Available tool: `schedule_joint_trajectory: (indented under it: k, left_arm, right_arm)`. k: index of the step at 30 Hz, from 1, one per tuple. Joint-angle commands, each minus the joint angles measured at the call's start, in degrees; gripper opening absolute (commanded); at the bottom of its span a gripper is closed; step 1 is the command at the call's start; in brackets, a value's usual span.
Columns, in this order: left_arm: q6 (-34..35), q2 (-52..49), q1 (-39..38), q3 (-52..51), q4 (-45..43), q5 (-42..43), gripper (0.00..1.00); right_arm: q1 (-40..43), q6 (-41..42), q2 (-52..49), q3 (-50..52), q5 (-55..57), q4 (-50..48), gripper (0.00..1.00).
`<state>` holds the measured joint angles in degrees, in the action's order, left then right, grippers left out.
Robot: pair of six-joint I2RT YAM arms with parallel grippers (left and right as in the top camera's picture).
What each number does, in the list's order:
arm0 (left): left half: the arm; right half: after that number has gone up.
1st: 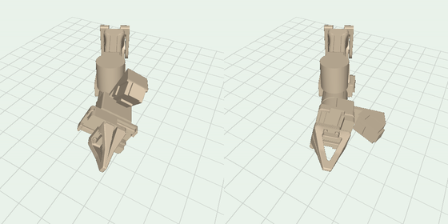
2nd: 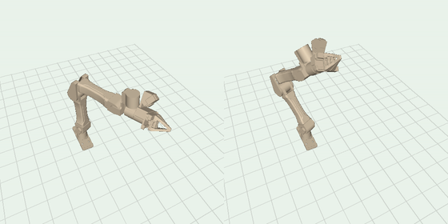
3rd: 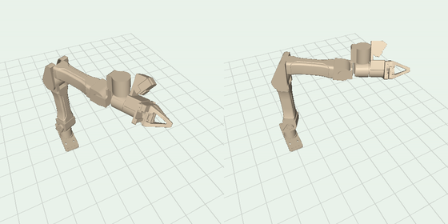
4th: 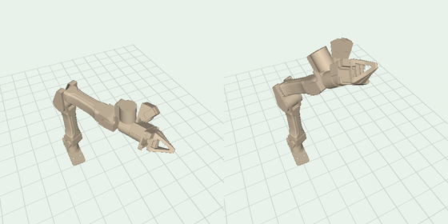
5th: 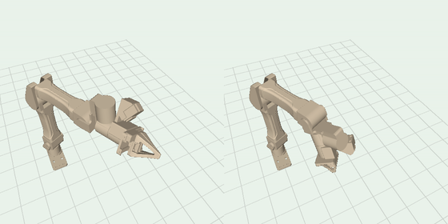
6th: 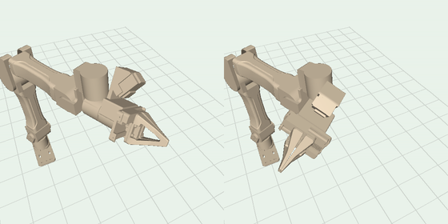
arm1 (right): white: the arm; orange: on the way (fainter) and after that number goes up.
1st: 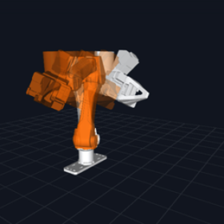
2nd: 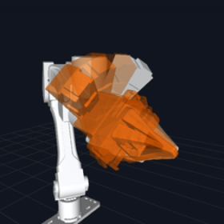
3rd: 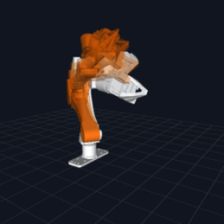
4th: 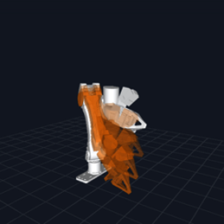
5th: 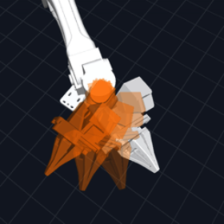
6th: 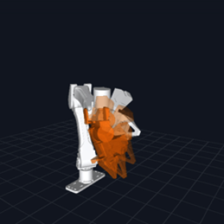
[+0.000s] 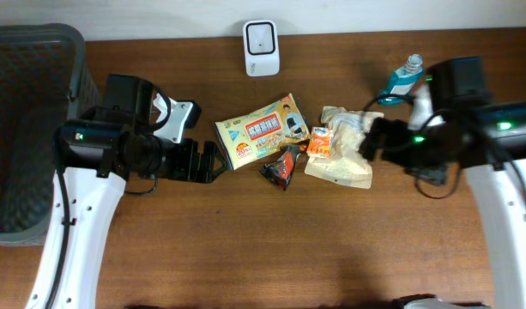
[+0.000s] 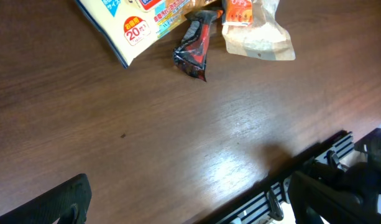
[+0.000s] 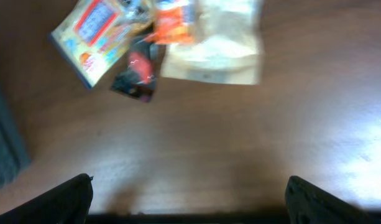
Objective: Scan the item barcode
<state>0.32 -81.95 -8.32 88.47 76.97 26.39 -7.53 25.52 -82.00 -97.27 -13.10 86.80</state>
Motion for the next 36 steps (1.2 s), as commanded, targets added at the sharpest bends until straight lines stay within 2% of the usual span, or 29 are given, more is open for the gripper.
schedule_joint_trajectory:
  k: [1,6,13,19,36]
  left_arm:
    - [0.3,0.2,0.2,0.6,0.1,0.7,0.99]
    - [0.3,0.2,0.2,0.6,0.1,0.7,0.99]
    - [0.3,0.2,0.2,0.6,0.1,0.7,0.99]
    - [0.3,0.2,0.2,0.6,0.1,0.7,0.99]
    - [0.3,0.2,0.2,0.6,0.1,0.7,0.99]
  right_arm:
    - [-8.1,0.5,0.2,2.3,-4.3,-3.7,0.99]
    - [-17.1,0.5,0.0,4.3,-4.3,-12.5,0.99]
    - [-22.9,4.0,-2.8,4.3,-4.3,-19.1,0.99]
    - [-24.0,3.9,-6.5,4.3,-4.2,-20.9,0.99]
    - [-24.0,3.9,-26.4,4.3,-4.3,-22.6,0.99]
